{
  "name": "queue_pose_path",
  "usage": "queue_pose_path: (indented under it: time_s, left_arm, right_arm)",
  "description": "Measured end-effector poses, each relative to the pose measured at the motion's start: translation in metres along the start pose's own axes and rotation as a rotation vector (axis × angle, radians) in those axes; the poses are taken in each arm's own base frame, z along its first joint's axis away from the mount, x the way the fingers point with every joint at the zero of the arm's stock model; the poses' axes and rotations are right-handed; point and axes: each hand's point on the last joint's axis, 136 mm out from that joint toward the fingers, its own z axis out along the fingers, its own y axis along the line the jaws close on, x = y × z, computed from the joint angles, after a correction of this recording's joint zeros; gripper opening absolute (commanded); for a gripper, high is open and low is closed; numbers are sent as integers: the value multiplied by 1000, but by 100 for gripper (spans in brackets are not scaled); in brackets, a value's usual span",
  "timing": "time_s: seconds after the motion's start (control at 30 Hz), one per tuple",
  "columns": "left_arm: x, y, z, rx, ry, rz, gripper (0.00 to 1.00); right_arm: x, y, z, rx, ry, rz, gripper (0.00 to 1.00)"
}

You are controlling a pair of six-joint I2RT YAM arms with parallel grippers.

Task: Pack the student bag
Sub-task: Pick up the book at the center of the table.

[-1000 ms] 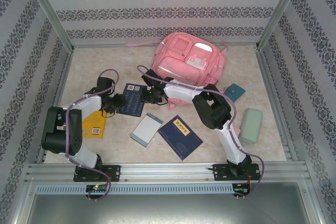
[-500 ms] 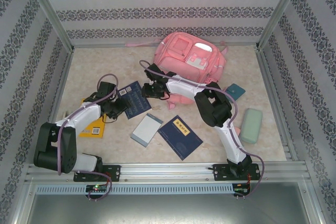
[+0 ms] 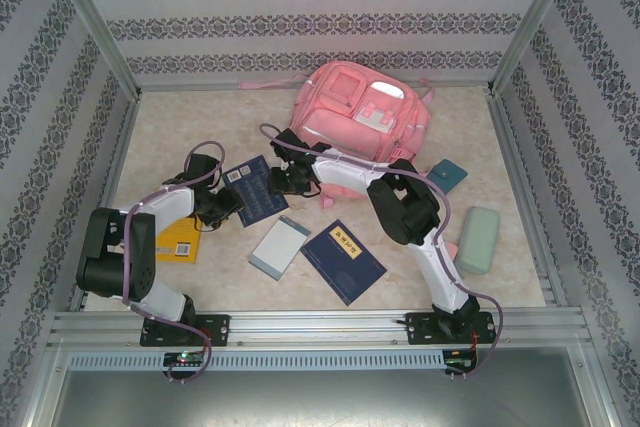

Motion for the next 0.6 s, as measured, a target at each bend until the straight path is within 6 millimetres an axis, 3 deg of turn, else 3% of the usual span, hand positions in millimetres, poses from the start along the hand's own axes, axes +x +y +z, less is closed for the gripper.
queue_pose_path:
  time_s: [0.6]
  left_arm:
    - [4,-8,-4,131,-37,-2,44]
  right_arm:
    - [12,24,8,-51,27,-26,36]
